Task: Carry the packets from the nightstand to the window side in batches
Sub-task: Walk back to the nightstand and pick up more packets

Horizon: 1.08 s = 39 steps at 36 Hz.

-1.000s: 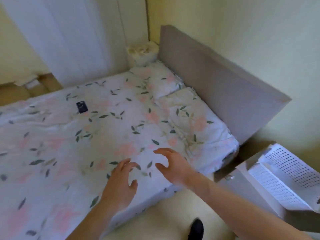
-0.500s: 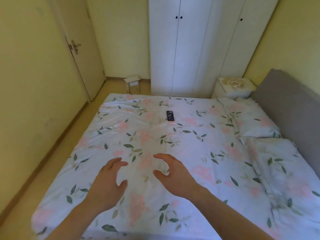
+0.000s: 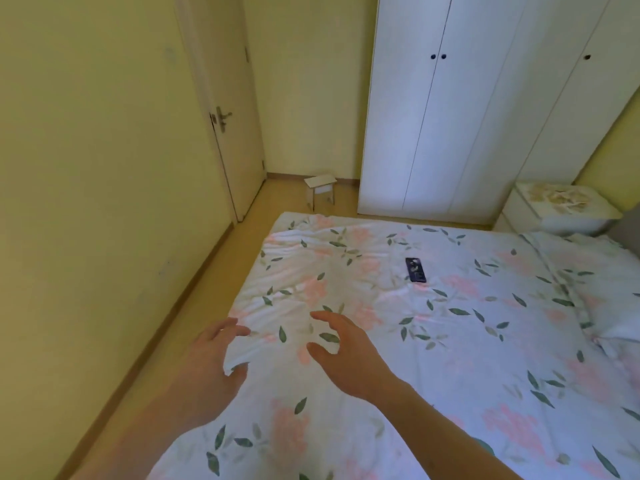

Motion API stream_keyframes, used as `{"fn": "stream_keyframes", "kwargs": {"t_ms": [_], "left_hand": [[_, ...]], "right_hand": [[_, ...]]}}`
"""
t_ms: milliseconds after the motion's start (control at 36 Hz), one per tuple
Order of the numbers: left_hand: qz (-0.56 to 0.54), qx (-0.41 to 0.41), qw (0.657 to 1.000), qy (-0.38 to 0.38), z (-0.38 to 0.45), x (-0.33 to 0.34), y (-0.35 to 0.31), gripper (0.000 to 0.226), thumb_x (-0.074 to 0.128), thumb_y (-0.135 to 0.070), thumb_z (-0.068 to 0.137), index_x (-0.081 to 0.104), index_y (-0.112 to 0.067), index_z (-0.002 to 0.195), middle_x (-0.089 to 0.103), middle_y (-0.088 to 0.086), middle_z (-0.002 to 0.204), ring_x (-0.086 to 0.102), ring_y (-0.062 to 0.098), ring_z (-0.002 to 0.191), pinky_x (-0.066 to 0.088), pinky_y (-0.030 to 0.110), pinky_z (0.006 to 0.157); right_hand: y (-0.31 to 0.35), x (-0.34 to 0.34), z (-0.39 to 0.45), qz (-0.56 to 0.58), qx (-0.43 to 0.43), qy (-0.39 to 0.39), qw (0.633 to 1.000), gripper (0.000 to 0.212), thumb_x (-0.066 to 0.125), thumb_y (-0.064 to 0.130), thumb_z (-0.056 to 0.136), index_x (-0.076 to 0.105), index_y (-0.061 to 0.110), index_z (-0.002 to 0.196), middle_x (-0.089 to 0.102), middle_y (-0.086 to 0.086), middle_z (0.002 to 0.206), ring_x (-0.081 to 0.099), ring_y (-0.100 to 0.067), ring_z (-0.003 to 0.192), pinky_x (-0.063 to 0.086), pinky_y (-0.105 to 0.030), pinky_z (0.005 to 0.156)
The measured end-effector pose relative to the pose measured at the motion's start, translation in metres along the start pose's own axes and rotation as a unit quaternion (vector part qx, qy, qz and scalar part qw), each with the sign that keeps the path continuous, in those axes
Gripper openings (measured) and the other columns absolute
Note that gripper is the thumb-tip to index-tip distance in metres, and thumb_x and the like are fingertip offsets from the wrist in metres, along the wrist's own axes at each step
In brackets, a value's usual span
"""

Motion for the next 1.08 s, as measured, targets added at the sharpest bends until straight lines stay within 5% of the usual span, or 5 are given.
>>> {"fn": "stream_keyframes", "kwargs": {"t_ms": [83,417,556,750,1083], "left_hand": [[-0.005,0.025,1.0,0.006,0.036,-0.018,0.03,0.047,0.063,-0.032,0.095,0.04,-0.044,0.134,0.023,-0.02,0.157,0.048,0.011,0.118,0.037,0.022,0.096],[0.027,0.174,0.983,0.059,0.187,-0.109,0.175,0.049,0.062,-0.036,0.093,0.04,-0.044,0.137,0.024,-0.023,0.156,0.049,0.02,0.134,0.042,0.036,0.11],[0.062,0.23,0.967,0.087,0.243,-0.151,0.21,0.052,0.061,-0.031,0.095,0.041,-0.036,0.142,0.023,-0.019,0.157,0.039,0.013,0.138,0.034,0.03,0.112],[0.05,0.291,0.951,0.086,0.319,-0.19,0.221,0.048,0.063,-0.031,0.094,0.045,-0.034,0.138,0.03,-0.02,0.149,0.039,0.009,0.136,0.037,0.028,0.107],[0.065,0.326,0.938,0.095,0.493,-0.229,0.215,0.048,0.064,-0.032,0.093,0.046,-0.038,0.137,0.03,-0.024,0.148,0.049,0.007,0.112,0.04,0.022,0.101]], "right_hand": [[0.021,0.016,0.032,-0.007,0.006,-0.024,1.0,0.049,0.064,0.041,0.095,0.048,0.04,0.142,0.046,0.018,0.146,0.044,-0.006,0.134,0.04,-0.031,0.113],[0.101,0.139,0.154,0.023,0.085,-0.153,0.984,0.052,0.067,0.04,0.093,0.049,0.04,0.142,0.047,0.014,0.148,0.049,-0.008,0.132,0.045,-0.029,0.107],[0.136,0.175,0.192,0.045,0.114,-0.193,0.973,0.05,0.066,0.038,0.095,0.049,0.039,0.142,0.046,0.016,0.145,0.059,0.006,0.095,0.045,-0.006,0.072],[0.165,0.186,0.236,0.039,0.147,-0.248,0.957,0.052,0.066,0.038,0.095,0.047,0.037,0.144,0.046,0.014,0.148,0.045,-0.01,0.136,0.041,-0.03,0.109],[0.171,0.148,0.409,0.04,0.149,-0.286,0.946,0.053,0.065,0.038,0.095,0.046,0.039,0.145,0.045,0.019,0.143,0.044,-0.007,0.134,0.036,-0.021,0.101]]}}
Point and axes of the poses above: each hand's wrist, its own z-axis towards the middle knuckle, its own x-axis out of the palm, y = z × x, the point moved 1 cm from there along z, towards the middle knuckle
